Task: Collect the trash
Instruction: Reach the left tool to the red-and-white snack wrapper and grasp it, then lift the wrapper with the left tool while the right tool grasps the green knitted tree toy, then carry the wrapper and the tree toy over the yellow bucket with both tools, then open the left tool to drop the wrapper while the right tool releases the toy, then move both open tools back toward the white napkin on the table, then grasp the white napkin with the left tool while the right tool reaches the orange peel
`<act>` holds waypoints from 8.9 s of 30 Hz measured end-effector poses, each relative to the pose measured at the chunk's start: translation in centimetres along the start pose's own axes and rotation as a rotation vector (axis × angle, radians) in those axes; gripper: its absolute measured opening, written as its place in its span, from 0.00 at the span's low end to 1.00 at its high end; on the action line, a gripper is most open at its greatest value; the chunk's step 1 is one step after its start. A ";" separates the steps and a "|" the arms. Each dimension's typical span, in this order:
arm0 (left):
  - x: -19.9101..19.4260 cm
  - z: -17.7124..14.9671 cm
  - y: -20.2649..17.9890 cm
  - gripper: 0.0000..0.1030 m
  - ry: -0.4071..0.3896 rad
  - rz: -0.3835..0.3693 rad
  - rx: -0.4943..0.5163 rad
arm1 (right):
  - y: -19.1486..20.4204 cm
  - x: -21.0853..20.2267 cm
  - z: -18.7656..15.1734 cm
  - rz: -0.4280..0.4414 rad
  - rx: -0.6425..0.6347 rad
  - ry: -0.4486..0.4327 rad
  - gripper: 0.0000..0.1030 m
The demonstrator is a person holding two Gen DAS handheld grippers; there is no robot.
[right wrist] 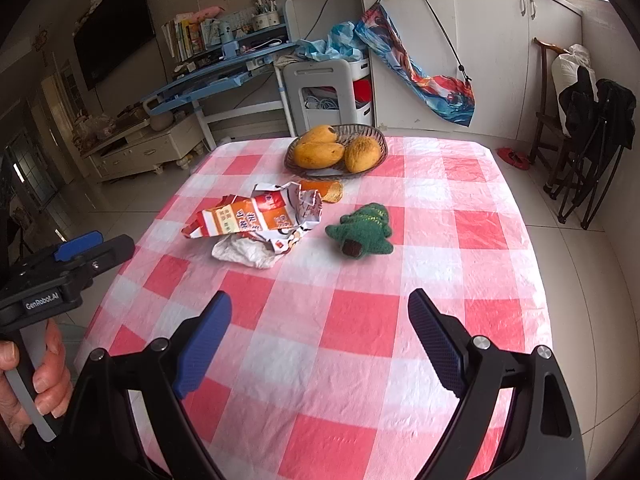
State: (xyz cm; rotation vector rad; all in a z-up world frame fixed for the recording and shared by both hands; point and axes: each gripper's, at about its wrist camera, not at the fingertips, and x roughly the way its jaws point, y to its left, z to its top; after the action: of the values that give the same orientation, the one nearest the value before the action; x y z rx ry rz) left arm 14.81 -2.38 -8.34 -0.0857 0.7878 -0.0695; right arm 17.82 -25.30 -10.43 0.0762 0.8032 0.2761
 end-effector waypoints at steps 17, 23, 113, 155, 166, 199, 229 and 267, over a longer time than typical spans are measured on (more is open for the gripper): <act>14.2 6.3 -5.4 0.84 0.105 0.021 0.183 | -2.3 5.9 3.2 -0.009 0.046 0.048 0.84; 16.8 6.7 -5.9 0.57 0.167 -0.032 0.207 | -2.2 7.3 3.5 -0.010 0.046 0.066 0.84; -10.6 -4.1 2.6 0.27 -0.143 0.017 -0.016 | 4.7 -4.3 -7.8 0.189 0.119 -0.001 0.29; -8.3 -21.2 -5.4 0.47 0.347 -0.041 0.252 | 5.7 -12.9 -16.0 0.096 0.182 -0.128 0.79; -12.0 -17.7 -3.4 0.76 0.072 0.019 0.130 | 6.4 -12.5 -16.4 0.079 0.154 -0.103 0.80; -13.2 -15.1 0.0 0.81 -0.035 0.035 -0.061 | 6.8 -12.0 -14.2 0.099 0.146 -0.110 0.81; 3.8 1.2 -3.6 0.88 0.050 -0.108 0.122 | -0.9 3.6 3.3 0.040 0.112 -0.025 0.82; 17.2 5.2 -5.6 0.65 0.170 -0.072 0.177 | -0.5 13.8 7.9 0.042 0.021 0.098 0.46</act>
State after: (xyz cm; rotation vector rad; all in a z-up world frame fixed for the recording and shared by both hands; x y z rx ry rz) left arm 30.48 -9.27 -16.24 0.0603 0.9454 -0.2170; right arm 32.71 -21.70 -14.65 0.1003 0.9028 0.3125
